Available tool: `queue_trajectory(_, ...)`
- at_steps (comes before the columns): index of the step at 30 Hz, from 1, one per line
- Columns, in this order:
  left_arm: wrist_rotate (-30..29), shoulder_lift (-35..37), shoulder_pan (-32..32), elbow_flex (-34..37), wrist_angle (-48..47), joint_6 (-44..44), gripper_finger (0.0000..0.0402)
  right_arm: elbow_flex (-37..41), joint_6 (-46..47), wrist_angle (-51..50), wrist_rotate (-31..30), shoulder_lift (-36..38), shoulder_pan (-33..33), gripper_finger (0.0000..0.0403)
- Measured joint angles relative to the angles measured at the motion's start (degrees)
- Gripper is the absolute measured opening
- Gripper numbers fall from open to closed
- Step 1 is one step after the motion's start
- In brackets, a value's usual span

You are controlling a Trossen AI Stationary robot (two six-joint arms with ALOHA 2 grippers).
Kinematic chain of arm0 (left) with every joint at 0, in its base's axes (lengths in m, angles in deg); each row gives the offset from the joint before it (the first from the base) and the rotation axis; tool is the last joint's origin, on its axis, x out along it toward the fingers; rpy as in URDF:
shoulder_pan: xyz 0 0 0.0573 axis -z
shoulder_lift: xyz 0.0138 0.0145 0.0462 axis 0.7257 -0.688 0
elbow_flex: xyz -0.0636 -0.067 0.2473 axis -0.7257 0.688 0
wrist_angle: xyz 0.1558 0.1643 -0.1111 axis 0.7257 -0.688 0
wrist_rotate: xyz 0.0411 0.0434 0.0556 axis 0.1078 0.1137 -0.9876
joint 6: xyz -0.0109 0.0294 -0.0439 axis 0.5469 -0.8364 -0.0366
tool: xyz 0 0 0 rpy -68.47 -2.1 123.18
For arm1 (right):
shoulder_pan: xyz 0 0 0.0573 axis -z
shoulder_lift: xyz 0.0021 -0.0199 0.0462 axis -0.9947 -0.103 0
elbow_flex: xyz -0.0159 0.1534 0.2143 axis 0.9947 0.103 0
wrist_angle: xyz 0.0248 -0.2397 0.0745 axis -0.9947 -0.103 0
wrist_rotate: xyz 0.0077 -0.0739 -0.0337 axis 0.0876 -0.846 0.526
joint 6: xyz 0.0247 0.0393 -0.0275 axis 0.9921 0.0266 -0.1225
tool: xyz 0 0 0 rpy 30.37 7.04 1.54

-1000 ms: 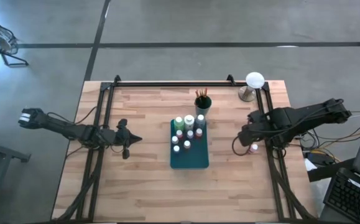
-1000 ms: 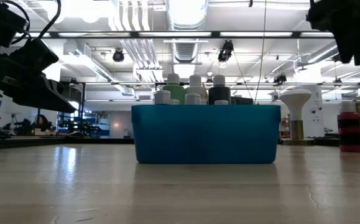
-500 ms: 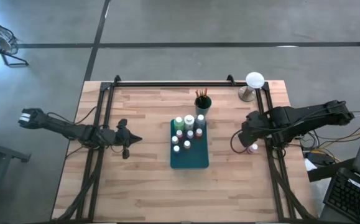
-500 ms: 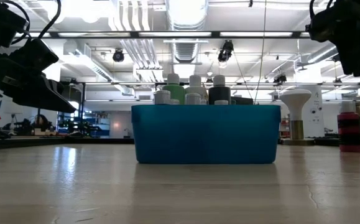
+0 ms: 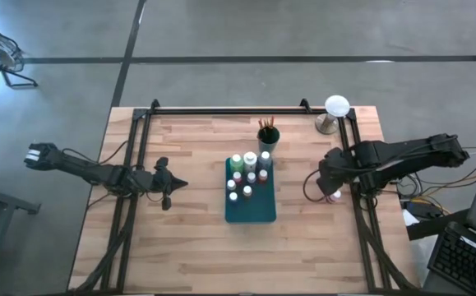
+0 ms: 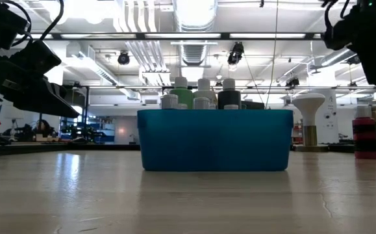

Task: Pick & Place Paint Supplies
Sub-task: Put the small pink paint bottle into the blue bin

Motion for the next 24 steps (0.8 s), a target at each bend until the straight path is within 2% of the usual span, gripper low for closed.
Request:
queue_trajectory(5, 0.01, 0.00, 0.00, 0.00, 0.00, -0.01, 0.0007, 0.51, -1.77, 0.93, 0.03, -0.01, 1.77, 0.0114)
queue_trajectory(17, 0.00, -0.01, 0.00, 0.00, -0.02, 0.00, 0.0007, 0.51, -4.07, 0.63, -0.12, -0.19, 6.55, 0.0195)
queue_trajectory(24, -0.01, 0.00, -0.01, 0.00, -0.02, 0.00, 0.0007, 1.26, -5.74, 0.80, 0.05, -0.42, 8.93, 0.0207)
